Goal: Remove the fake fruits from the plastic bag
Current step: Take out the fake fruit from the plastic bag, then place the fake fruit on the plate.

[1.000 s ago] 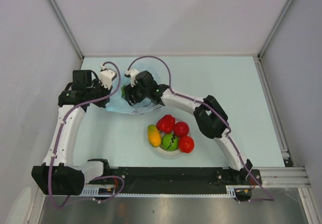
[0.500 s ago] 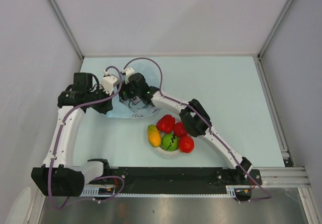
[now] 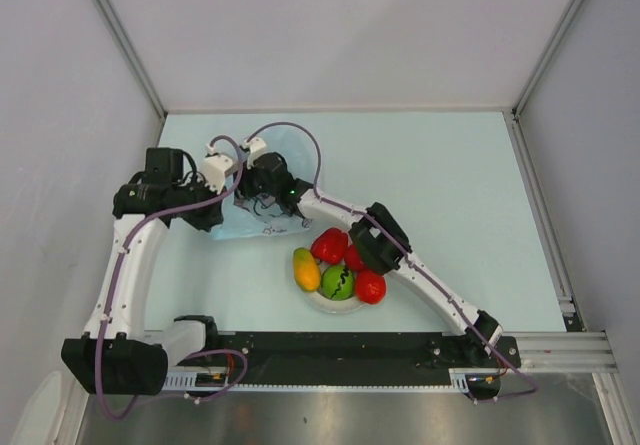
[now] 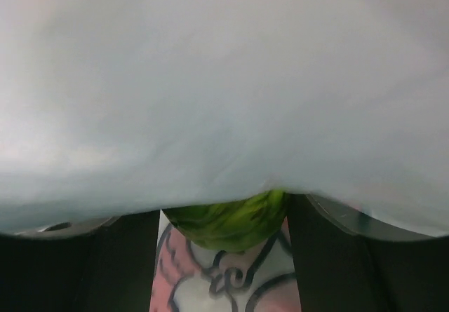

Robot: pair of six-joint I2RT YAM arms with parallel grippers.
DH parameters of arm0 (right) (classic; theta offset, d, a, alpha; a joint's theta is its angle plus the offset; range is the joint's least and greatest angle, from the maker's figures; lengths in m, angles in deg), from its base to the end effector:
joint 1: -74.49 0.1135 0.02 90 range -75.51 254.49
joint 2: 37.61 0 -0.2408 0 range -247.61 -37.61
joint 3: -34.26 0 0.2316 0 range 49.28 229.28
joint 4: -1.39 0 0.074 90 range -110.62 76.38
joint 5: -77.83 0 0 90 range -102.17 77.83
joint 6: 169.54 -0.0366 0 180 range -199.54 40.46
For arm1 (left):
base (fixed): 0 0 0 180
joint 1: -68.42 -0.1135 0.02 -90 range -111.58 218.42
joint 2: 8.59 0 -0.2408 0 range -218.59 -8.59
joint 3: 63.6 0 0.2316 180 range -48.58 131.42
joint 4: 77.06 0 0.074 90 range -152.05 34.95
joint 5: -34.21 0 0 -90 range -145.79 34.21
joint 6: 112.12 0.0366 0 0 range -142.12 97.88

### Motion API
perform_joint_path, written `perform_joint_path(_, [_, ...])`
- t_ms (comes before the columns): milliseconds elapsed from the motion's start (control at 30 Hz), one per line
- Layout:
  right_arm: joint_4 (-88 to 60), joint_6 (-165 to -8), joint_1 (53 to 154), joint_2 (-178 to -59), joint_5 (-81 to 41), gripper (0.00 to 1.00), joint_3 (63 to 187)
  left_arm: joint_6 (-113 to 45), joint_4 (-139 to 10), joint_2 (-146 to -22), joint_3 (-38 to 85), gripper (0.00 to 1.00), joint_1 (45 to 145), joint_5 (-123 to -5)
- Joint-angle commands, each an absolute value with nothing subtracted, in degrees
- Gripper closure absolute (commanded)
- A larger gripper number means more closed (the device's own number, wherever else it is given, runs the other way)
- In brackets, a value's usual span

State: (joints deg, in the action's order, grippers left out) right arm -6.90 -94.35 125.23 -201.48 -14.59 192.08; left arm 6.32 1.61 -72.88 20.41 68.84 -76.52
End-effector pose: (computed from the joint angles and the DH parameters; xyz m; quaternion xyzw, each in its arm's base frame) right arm 0.3714 0.4568 0.1286 -0.2559 0.7472 0.3460 0.5065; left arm 0.1893 -0.0143 0.3159 0.2828 0.9059 -0.1045 0.2974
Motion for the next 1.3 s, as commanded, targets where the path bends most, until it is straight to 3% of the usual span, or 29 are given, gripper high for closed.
perform_joint_path(0, [-7.03,-90.18,124.50,-186.35,-22.18,0.70,182.55,4.34,-3.85,-70.64,18.31,1.00,68.59,-76.18])
perform_joint_path(200, [-8.08,-79.73,124.15,-158.78,-32.19,0.73,150.60,2.23,-11.15,-71.17,17.34,1.00,68.68,-76.00])
perform_joint_path(400, [-21.08,-70.93,124.15,-139.86,-37.12,0.75,131.66,0.03,-17.91,-71.69,17.25,1.00,68.59,-76.88])
perform_joint_path(667, [-39.98,-52.85,123.80,-129.20,-40.30,0.79,122.50,-3.84,-22.49,-71.87,16.98,1.00,68.59,-79.25])
perform_joint_path(1267, [-48.16,-40.60,126.17,-125.41,-39.07,0.79,119.68,-5.16,-23.55,-70.91,14.61,1.00,68.59,-80.84])
